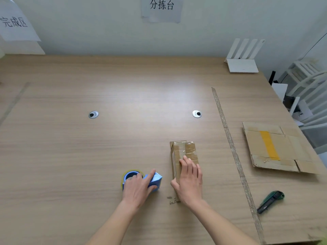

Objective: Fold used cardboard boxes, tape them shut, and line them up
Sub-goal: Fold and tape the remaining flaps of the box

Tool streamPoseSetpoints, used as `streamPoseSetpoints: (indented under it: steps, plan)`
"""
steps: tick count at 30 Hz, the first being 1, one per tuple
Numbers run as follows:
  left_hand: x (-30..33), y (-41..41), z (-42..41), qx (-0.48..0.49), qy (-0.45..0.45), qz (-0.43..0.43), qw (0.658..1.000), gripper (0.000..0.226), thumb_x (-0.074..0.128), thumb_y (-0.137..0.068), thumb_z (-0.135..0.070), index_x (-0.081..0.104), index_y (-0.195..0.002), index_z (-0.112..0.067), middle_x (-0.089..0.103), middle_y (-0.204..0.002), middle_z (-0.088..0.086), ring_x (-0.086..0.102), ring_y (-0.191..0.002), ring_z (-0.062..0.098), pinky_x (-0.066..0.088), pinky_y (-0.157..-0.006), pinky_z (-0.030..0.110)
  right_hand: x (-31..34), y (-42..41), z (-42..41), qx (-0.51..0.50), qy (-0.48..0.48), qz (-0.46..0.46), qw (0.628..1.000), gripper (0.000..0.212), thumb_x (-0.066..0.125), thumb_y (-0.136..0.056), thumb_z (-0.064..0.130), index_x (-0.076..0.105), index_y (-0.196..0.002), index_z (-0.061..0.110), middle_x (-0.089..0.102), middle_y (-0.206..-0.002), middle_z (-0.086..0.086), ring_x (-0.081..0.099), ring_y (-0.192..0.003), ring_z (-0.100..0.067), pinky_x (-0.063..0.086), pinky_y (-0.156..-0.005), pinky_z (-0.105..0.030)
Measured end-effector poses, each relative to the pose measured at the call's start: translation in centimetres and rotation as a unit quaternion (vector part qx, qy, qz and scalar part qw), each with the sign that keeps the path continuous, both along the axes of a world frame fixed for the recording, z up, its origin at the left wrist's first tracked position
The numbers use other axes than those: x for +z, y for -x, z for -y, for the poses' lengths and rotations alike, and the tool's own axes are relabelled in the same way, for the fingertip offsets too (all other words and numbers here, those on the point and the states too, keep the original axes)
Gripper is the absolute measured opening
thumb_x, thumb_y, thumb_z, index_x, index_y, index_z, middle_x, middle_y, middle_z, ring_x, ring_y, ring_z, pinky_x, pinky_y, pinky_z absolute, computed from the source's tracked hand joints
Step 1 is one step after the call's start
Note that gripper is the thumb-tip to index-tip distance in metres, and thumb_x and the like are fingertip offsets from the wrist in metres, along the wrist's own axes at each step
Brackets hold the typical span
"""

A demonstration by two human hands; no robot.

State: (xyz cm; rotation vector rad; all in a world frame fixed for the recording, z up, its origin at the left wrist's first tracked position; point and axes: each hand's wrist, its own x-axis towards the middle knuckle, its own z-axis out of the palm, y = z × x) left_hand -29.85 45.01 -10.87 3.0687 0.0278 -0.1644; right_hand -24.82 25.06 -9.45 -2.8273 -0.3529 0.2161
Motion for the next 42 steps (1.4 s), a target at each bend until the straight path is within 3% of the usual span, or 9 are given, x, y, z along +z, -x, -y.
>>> streamPoseSetpoints:
  steps: [6,9,13,17,22,25,30,34,42]
  plan:
    - [-1.6,1.6,-0.5,0.015,0.023,0.0,1.0,0.081,0.089,-0.054,-0.059,0.067,-0.127,-0.034,0.049,-0.059,0.006,0.046,-0.041,0.022,0.019,-0.039,0.029,-0.7,0.2,0.1,0.007,0.002,0.039,0.999,0.082,0.068,-0.075,0.055,0.043,-0.141,0.014,0.04,-0.152,-0.002,0.039,-0.14,-0.025,0.017,-0.12,-0.045]
    - [-2.0,2.2,-0.7,0.015,0.018,0.029,0.999,0.086,0.09,-0.051,-0.061,0.066,-0.129,-0.031,0.047,-0.059,0.005,0.044,-0.039,0.022,0.02,-0.04,0.027,-0.1,-0.6,1.3,0.039,-0.032,-0.033,0.998,0.105,0.043,-0.076,0.08,0.018,-0.157,0.018,0.009,-0.165,0.006,0.001,-0.154,-0.012,-0.011,-0.123,-0.037]
    - [-0.8,2.7,0.0,0.06,0.01,0.076,0.995,0.076,0.052,-0.075,-0.073,0.06,-0.134,-0.026,0.056,-0.079,0.006,0.057,-0.063,0.026,0.044,-0.055,0.035,1.6,-1.7,4.6,0.166,-0.059,-0.123,0.977,0.107,0.054,-0.081,0.064,-0.006,-0.161,0.024,-0.025,-0.164,0.013,-0.022,-0.151,-0.005,-0.013,-0.125,-0.038]
    - [1.0,1.6,2.8,0.022,0.082,0.187,0.979,0.064,0.045,-0.088,-0.065,0.062,-0.131,-0.021,0.06,-0.126,0.006,0.063,-0.105,0.025,0.054,-0.083,0.04,1.9,-2.2,6.4,0.205,-0.158,-0.146,0.955,0.096,0.059,-0.08,0.032,0.011,-0.162,0.019,-0.012,-0.167,0.013,-0.014,-0.152,-0.001,-0.001,-0.127,-0.038]
    - [0.4,-0.6,6.9,-0.113,0.146,0.139,0.973,0.064,0.042,-0.094,-0.068,0.047,-0.146,-0.032,0.033,-0.16,-0.008,0.027,-0.148,0.01,0.024,-0.119,0.034,1.8,-3.2,8.9,0.21,-0.201,-0.11,0.95,0.075,0.058,-0.088,0.034,0.032,-0.158,0.022,0.015,-0.167,0.013,0.003,-0.153,0.003,0.009,-0.127,-0.03]
    - [-0.6,-1.1,7.8,-0.123,0.151,0.136,0.972,0.059,0.043,-0.096,-0.063,0.048,-0.146,-0.031,0.032,-0.16,-0.01,0.021,-0.15,0.007,0.022,-0.12,0.033,1.1,-4.2,10.5,0.245,-0.144,-0.095,0.954,0.069,0.058,-0.097,0.048,0.031,-0.158,0.029,0.014,-0.166,0.018,0.0,-0.151,0.007,0.007,-0.127,-0.032]
    - [-2.0,-1.3,8.0,-0.119,0.153,0.183,0.964,0.05,0.065,-0.088,-0.047,0.061,-0.133,-0.026,0.049,-0.15,-0.004,0.04,-0.142,0.015,0.046,-0.107,0.036,-1.0,-4.3,11.5,0.285,-0.091,-0.006,0.954,0.064,0.047,-0.099,0.052,0.03,-0.158,0.032,0.015,-0.166,0.02,0.004,-0.153,0.001,0.017,-0.125,-0.03]
    - [-2.7,-1.6,7.9,-0.137,0.13,0.2,0.961,0.046,0.054,-0.093,-0.049,0.063,-0.13,-0.022,0.05,-0.149,-0.002,0.043,-0.141,0.018,0.049,-0.103,0.038,-2.2,-4.0,11.7,0.291,-0.089,0.064,0.95,0.062,0.039,-0.102,0.053,0.032,-0.157,0.027,0.019,-0.167,0.014,0.011,-0.154,-0.005,0.023,-0.123,-0.027]
    - [-1.6,-2.0,5.9,-0.19,0.162,0.138,0.958,0.062,0.059,-0.089,-0.06,0.05,-0.143,-0.031,0.031,-0.161,-0.009,0.028,-0.149,0.011,0.036,-0.114,0.03,-0.8,-7.2,13.1,0.383,-0.076,-0.01,0.921,0.075,0.062,-0.094,0.05,0.028,-0.159,0.033,0.015,-0.167,0.016,0.012,-0.154,-0.006,0.027,-0.123,-0.034]
